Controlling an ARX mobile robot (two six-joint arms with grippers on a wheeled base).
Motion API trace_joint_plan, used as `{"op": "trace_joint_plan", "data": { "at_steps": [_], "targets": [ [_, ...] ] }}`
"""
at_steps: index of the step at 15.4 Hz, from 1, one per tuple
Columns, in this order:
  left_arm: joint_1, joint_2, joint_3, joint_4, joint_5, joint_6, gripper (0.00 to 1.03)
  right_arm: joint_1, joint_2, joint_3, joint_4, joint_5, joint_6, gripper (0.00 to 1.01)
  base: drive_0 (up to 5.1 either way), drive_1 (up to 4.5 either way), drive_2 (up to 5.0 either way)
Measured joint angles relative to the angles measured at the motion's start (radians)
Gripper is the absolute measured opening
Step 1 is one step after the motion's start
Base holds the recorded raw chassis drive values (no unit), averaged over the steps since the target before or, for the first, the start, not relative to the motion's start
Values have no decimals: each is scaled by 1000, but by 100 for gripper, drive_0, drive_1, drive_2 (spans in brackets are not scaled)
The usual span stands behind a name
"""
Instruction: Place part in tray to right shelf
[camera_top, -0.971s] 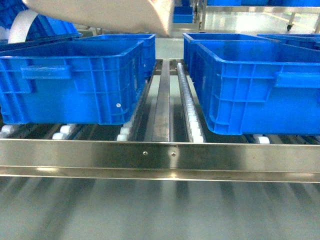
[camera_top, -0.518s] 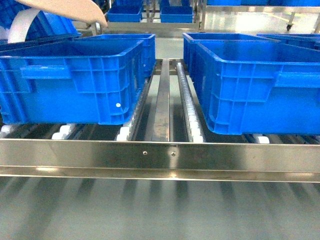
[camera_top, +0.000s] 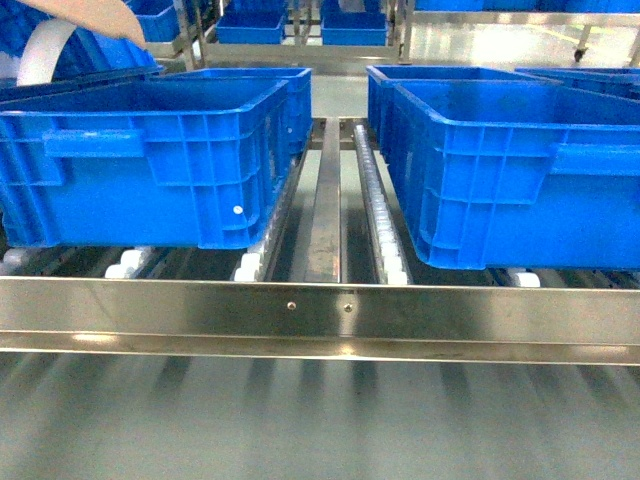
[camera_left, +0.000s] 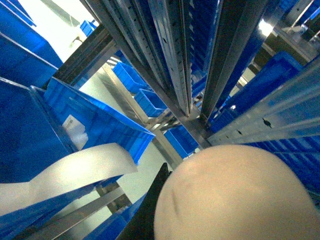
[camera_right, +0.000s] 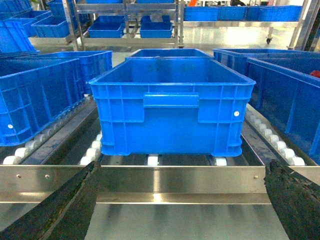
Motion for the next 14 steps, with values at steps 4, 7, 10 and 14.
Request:
{"op": "trace_joint_plan", "data": {
  "at_steps": [4, 7, 10, 14],
  "targets": [
    [-7, 0, 0, 1, -1, 29, 12, 0, 0, 0, 0, 0, 0, 98, 0, 0, 0],
    [3, -19, -69, 40, 29, -10, 12, 0, 0, 0, 0, 0, 0, 98, 0, 0, 0],
    [-10, -188, -375, 211, 116, -134, 12, 0, 0, 0, 0, 0, 0, 98, 0, 0, 0],
    [-132, -780, -1002, 294, 146, -239, 12, 0, 0, 0, 0, 0, 0, 98, 0, 0, 0]
  ]
}}
